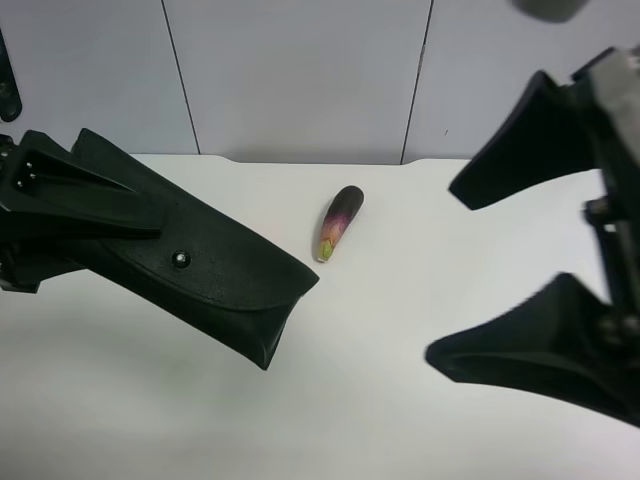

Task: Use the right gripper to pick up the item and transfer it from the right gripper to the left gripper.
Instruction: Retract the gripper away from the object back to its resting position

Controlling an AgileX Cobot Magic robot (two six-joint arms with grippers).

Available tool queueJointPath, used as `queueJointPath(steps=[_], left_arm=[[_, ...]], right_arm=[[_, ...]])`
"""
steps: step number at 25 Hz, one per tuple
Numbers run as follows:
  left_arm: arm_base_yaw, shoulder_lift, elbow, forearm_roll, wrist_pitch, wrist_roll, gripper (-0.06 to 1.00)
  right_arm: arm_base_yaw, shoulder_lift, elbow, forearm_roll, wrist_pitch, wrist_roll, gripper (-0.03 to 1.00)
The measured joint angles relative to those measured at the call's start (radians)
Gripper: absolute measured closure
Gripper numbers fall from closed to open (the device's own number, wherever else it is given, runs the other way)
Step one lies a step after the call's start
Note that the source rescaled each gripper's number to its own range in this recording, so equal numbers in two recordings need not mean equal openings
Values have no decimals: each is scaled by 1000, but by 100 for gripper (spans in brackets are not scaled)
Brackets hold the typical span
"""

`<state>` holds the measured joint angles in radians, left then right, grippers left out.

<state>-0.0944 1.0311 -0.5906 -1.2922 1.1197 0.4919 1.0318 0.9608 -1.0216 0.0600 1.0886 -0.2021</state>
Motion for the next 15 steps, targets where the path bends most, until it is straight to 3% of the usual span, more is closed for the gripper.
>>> queueJointPath(steps=[5, 15], left_arm=[[0, 0, 0, 0, 0, 0, 94], [0, 0, 0, 1, 0, 11, 94]], right_arm=[[0, -166, 111, -16, 60, 77, -3], [0, -536, 392, -60, 18, 215, -3]])
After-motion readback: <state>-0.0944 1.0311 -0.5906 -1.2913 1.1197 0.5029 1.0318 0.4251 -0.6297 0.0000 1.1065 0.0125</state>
